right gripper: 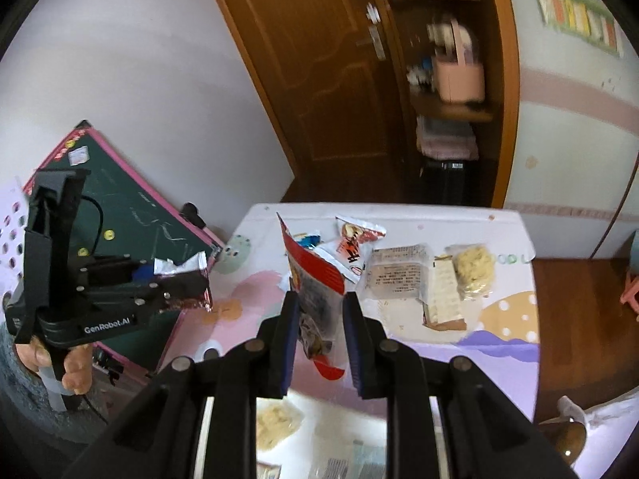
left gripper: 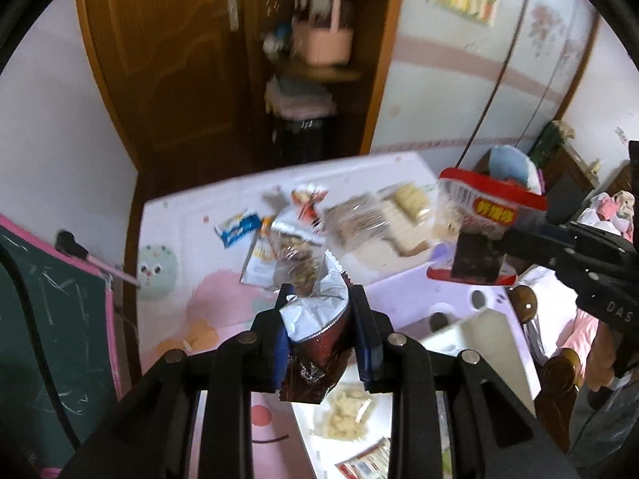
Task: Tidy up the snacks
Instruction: 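Carry both packets into the white tray and open both grippers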
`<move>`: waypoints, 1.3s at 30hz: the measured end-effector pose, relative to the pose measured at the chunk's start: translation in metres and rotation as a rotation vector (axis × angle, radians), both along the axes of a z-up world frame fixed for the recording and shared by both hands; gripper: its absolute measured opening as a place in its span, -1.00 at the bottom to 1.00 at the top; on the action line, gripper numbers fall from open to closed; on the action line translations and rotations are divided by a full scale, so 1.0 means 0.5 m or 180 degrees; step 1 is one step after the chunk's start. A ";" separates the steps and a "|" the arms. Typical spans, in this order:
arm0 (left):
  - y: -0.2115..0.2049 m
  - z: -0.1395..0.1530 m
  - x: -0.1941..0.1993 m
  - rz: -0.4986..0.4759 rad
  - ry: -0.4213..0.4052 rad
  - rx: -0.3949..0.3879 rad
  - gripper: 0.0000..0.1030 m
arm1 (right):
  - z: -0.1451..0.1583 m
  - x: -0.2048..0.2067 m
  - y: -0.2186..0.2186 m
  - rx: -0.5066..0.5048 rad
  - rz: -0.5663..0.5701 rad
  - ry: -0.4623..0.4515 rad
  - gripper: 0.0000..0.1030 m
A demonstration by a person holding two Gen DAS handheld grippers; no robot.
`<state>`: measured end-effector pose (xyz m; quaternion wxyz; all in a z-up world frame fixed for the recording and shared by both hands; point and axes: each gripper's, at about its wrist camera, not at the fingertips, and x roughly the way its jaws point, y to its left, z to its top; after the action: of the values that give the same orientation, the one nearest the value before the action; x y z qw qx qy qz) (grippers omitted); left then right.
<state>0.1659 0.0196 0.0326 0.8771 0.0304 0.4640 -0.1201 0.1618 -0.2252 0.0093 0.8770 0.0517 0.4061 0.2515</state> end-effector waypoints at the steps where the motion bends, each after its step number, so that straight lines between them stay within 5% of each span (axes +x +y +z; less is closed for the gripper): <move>1: -0.005 0.020 -0.024 -0.0009 -0.0072 -0.0026 -0.51 | 0.014 -0.023 -0.004 -0.0016 -0.0012 -0.0047 -0.58; 10: -0.016 0.094 -0.226 0.0121 -0.0748 -0.0072 -0.49 | 0.075 -0.230 -0.041 -0.0154 -0.0233 -0.0259 -0.58; 15: -0.005 0.033 -0.313 0.0273 -0.0855 -0.0197 -0.48 | 0.026 -0.327 -0.040 -0.0159 -0.0407 -0.0243 -0.57; 25: -0.040 -0.207 -0.334 0.0338 -0.0225 -0.0049 -0.47 | -0.130 -0.365 -0.015 -0.0362 -0.0462 0.0332 -0.57; 32: -0.058 -0.266 -0.324 0.0320 0.0040 0.0000 -0.44 | -0.183 -0.355 0.004 -0.0418 -0.0373 0.0555 -0.56; 35: -0.064 -0.266 -0.319 0.0322 0.0029 0.0073 -0.11 | -0.189 -0.351 0.004 -0.0444 -0.0380 0.0575 -0.52; 37: -0.068 -0.263 -0.318 0.0310 0.0007 0.0080 0.50 | -0.188 -0.348 0.002 -0.0431 -0.0408 0.0570 -0.39; 39: -0.071 -0.259 -0.319 0.0296 -0.0046 0.0077 0.61 | -0.186 -0.346 -0.003 -0.0421 -0.0463 0.0547 -0.16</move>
<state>0.0065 -0.0160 -0.0970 0.8846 0.0202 0.4600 -0.0733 -0.0113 -0.2265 -0.0839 0.8564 0.0444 0.4907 0.1545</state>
